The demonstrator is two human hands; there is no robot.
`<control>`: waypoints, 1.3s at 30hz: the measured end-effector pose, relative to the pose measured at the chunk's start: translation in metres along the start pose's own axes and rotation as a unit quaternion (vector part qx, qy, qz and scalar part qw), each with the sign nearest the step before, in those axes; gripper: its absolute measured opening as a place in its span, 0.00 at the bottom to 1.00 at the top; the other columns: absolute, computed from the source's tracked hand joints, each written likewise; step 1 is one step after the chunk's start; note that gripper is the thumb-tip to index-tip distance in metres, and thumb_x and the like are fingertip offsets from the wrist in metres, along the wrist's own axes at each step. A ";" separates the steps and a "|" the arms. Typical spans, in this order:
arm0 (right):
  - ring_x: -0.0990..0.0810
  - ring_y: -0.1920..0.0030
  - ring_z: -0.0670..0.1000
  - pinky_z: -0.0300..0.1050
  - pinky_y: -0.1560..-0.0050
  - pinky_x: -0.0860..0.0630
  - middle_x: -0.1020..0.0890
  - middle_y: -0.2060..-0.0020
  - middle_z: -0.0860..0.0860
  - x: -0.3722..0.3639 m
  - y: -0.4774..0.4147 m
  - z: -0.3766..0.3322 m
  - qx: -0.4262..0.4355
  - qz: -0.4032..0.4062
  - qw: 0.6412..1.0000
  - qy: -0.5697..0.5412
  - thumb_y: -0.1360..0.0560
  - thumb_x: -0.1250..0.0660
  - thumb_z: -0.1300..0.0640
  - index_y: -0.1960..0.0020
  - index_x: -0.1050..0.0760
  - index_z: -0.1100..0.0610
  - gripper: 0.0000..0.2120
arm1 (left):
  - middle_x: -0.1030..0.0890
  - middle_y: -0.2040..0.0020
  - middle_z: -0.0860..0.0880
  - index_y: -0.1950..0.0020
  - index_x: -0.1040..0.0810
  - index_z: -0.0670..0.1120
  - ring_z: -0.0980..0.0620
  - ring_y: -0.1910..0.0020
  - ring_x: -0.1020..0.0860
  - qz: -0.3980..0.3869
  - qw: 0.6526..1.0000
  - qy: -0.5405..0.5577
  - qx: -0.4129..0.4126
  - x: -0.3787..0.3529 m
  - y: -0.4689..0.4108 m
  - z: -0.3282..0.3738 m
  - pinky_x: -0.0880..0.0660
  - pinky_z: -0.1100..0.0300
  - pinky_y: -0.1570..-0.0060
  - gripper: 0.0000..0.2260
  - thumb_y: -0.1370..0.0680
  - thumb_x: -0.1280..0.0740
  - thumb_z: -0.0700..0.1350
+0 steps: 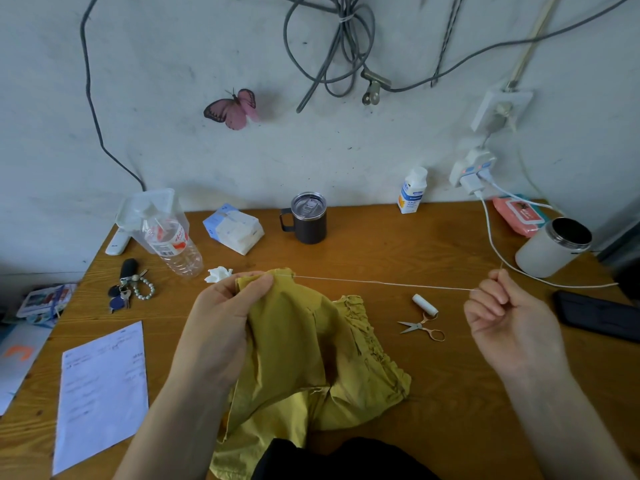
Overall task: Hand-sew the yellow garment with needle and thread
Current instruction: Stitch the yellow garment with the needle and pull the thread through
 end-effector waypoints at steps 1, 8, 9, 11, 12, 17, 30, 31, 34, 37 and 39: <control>0.37 0.78 0.42 0.32 0.79 0.37 0.34 0.76 0.45 0.002 0.000 0.000 0.001 0.005 1.000 0.002 0.20 0.45 0.57 0.60 0.29 0.56 0.11 | 0.14 0.62 0.42 0.65 0.14 0.44 0.50 0.65 0.15 0.002 1.000 0.003 0.001 0.000 0.000 0.001 0.20 0.62 0.68 0.06 0.37 0.28 0.45; 0.37 0.77 0.42 0.32 0.78 0.37 0.33 0.75 0.45 0.012 -0.003 -0.006 0.017 0.032 0.999 -0.001 0.20 0.44 0.57 0.59 0.29 0.55 0.10 | 0.15 0.66 0.44 0.69 0.14 0.46 0.51 0.68 0.16 -0.007 1.000 -0.011 0.003 -0.001 0.003 0.005 0.21 0.63 0.70 0.04 0.37 0.29 0.44; 0.37 0.77 0.42 0.32 0.78 0.37 0.33 0.75 0.45 0.013 -0.004 -0.007 0.021 0.034 0.999 0.000 0.20 0.44 0.57 0.60 0.29 0.55 0.11 | 0.15 0.67 0.44 0.69 0.14 0.46 0.51 0.69 0.16 -0.004 1.000 -0.009 0.003 -0.001 0.003 0.006 0.21 0.64 0.71 0.04 0.38 0.29 0.44; 0.37 0.77 0.41 0.32 0.78 0.37 0.33 0.75 0.45 0.015 -0.005 -0.009 0.025 0.040 0.999 0.002 0.21 0.44 0.57 0.59 0.29 0.55 0.10 | 0.15 0.68 0.44 0.70 0.15 0.46 0.52 0.69 0.16 0.001 1.000 -0.004 0.004 -0.001 0.003 0.007 0.22 0.64 0.71 0.04 0.38 0.29 0.43; 0.37 0.77 0.41 0.32 0.78 0.37 0.33 0.75 0.45 0.017 -0.005 -0.009 0.026 0.043 0.999 0.002 0.21 0.44 0.57 0.59 0.29 0.55 0.10 | 0.15 0.68 0.44 0.70 0.15 0.45 0.51 0.69 0.16 0.003 1.000 -0.002 0.004 0.000 0.003 0.007 0.21 0.64 0.71 0.04 0.38 0.29 0.43; 0.36 0.77 0.42 0.32 0.78 0.36 0.33 0.75 0.45 0.019 -0.005 -0.009 0.029 0.048 0.998 0.007 0.21 0.43 0.57 0.59 0.29 0.55 0.09 | 0.15 0.68 0.45 0.71 0.15 0.46 0.52 0.69 0.16 0.005 1.000 -0.004 0.005 -0.001 0.004 0.008 0.22 0.64 0.72 0.05 0.36 0.30 0.42; 0.30 0.74 0.45 0.36 0.73 0.30 0.27 0.75 0.47 -0.039 0.040 0.025 0.183 -0.206 0.896 0.347 0.27 0.38 0.55 0.58 0.25 0.56 0.05 | 0.14 0.64 0.42 0.64 0.14 0.46 0.49 0.66 0.15 -0.063 0.998 -0.022 0.018 -0.022 0.021 0.003 0.21 0.61 0.69 0.06 0.38 0.28 0.45; 0.30 0.74 0.46 0.37 0.72 0.29 0.27 0.74 0.47 -0.046 0.045 0.029 0.216 -0.232 0.862 0.395 0.25 0.38 0.57 0.57 0.25 0.56 0.05 | 0.14 0.63 0.42 0.64 0.14 0.45 0.48 0.66 0.15 -0.071 0.997 -0.024 0.019 -0.024 0.023 0.004 0.20 0.61 0.69 0.08 0.39 0.27 0.45; 0.27 0.72 0.44 0.39 0.72 0.28 0.25 0.72 0.46 -0.063 0.059 0.039 0.296 -0.295 0.767 0.487 0.24 0.38 0.56 0.56 0.23 0.54 0.06 | 0.14 0.62 0.40 0.62 0.14 0.44 0.47 0.64 0.15 -0.090 0.995 -0.033 0.018 -0.029 0.028 0.003 0.20 0.59 0.67 0.11 0.41 0.26 0.47; 0.23 0.68 0.44 0.37 0.70 0.27 0.22 0.69 0.42 -0.076 0.069 0.046 0.346 -0.328 0.694 0.540 0.25 0.38 0.54 0.54 0.21 0.55 0.09 | 0.14 0.63 0.41 0.62 0.14 0.45 0.47 0.65 0.15 -0.101 0.994 -0.048 0.020 -0.032 0.030 0.002 0.19 0.57 0.64 0.09 0.39 0.27 0.47; 0.23 0.68 0.43 0.34 0.70 0.28 0.21 0.69 0.43 -0.080 0.071 0.048 0.364 -0.329 0.666 0.562 0.25 0.38 0.54 0.55 0.20 0.56 0.09 | 0.14 0.61 0.41 0.61 0.14 0.45 0.47 0.63 0.15 -0.111 0.992 -0.060 0.021 -0.033 0.031 0.001 0.20 0.55 0.61 0.10 0.39 0.27 0.47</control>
Point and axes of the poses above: each hand's wrist, its own y-axis away from the middle knuckle, its own x-axis out of the back of the hand, z = x × y, the point moved 2 cm from there along -y, towards the middle knuckle
